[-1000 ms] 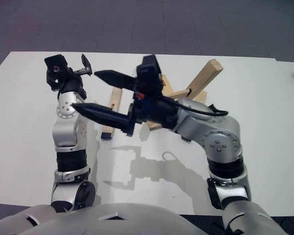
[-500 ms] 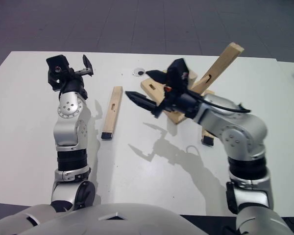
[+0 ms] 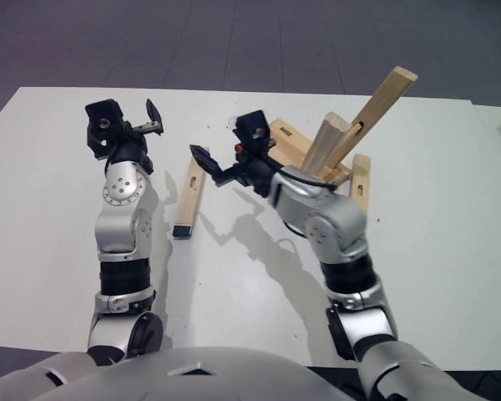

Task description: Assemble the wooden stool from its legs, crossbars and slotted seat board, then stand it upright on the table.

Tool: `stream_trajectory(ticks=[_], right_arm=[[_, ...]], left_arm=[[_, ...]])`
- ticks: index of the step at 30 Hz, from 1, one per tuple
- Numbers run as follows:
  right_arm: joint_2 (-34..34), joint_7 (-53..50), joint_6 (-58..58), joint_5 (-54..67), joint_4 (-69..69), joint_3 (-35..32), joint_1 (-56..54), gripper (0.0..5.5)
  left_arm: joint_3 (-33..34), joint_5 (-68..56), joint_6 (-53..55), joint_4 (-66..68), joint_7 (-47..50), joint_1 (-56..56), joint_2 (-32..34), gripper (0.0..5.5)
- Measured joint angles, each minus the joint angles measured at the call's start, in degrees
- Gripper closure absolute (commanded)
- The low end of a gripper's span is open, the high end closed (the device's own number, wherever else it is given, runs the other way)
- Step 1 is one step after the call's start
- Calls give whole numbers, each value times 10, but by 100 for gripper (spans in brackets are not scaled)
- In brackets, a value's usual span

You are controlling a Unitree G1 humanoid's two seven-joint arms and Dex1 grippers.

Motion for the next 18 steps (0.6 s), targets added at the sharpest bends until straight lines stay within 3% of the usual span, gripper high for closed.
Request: stream_trajectory(ticks=[10,18], right_arm=[[79,-38,-85,-181,266,16,-89,13],[90,-15,-125,-209,426,-48,-138,13]], left_arm=[[-7,-1,-2,10,2,-2,-5,10],[-11,-1,-2,14,1,-2,-7,10]])
